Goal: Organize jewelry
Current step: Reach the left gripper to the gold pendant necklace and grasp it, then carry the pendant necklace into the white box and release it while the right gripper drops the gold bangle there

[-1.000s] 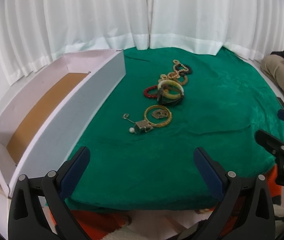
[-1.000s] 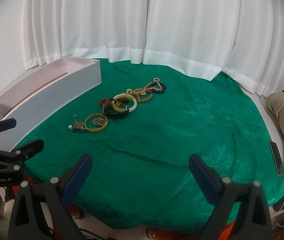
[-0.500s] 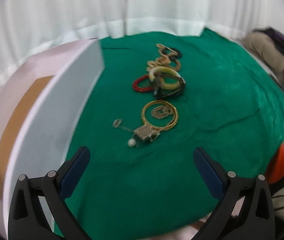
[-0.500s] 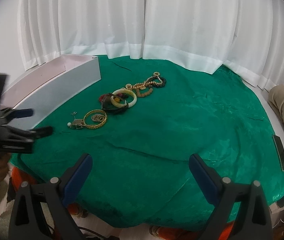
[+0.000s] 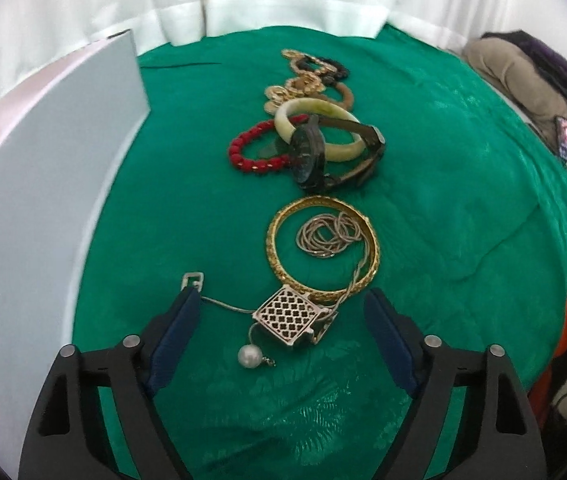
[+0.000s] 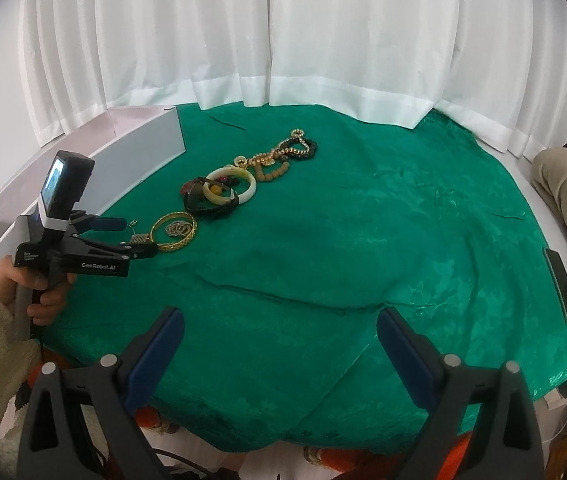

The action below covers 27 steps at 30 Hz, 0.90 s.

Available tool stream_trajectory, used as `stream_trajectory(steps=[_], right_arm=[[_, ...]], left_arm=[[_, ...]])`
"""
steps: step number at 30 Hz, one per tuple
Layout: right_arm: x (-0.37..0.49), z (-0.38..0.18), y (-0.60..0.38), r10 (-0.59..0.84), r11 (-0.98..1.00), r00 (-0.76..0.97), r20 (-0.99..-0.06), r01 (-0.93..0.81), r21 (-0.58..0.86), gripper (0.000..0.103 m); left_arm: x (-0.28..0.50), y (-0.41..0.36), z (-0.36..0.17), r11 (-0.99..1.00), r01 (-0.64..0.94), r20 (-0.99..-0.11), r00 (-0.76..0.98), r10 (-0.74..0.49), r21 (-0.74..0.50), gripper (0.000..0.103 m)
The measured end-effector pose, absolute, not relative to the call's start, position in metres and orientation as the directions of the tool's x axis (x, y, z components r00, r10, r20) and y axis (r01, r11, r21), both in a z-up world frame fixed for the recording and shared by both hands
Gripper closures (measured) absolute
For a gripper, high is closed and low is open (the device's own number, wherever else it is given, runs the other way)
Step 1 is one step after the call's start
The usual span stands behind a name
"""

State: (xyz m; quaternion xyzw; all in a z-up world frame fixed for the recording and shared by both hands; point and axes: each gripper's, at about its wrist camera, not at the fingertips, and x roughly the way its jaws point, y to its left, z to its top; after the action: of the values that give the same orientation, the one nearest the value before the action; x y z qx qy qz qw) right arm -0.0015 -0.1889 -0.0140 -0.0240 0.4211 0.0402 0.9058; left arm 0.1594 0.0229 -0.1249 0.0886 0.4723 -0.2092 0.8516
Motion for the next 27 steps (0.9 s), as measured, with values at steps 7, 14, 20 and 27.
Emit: stream_trajectory(steps=[7, 14, 20, 27], right_arm=[[-0.001, -0.014, -0.189, 0.048, 0.996, 0.639, -0.767, -0.087, -0.01, 0.004], [0.001, -0.013, -0.19, 0.046, 0.996, 0.642, -0.765, -0.084, -0.011, 0.004], [0.007, -0.015, -0.195, 0.048, 0.997, 0.64, -0.767, -0.072, 0.002, 0.004], [0.034, -0.013, -0.178, 0.182, 0.973, 0.633, -0.753, -0.224, 0.048, 0.004]], left_arm=[[0.153, 0.017, -0.124, 0.863, 0.504, -0.846, 0.442, -0.297, -0.04, 0.057], [0.144, 0.024, -0.114, 0.874, 0.482, -0.831, 0.462, -0.31, -0.058, 0.058], [0.133, 0.045, -0.071, 0.895, 0.418, -0.759, 0.528, -0.38, -0.158, 0.059], [0.122, 0.069, -0.021, 0.917, 0.337, -0.682, 0.62, -0.388, -0.215, 0.059]])
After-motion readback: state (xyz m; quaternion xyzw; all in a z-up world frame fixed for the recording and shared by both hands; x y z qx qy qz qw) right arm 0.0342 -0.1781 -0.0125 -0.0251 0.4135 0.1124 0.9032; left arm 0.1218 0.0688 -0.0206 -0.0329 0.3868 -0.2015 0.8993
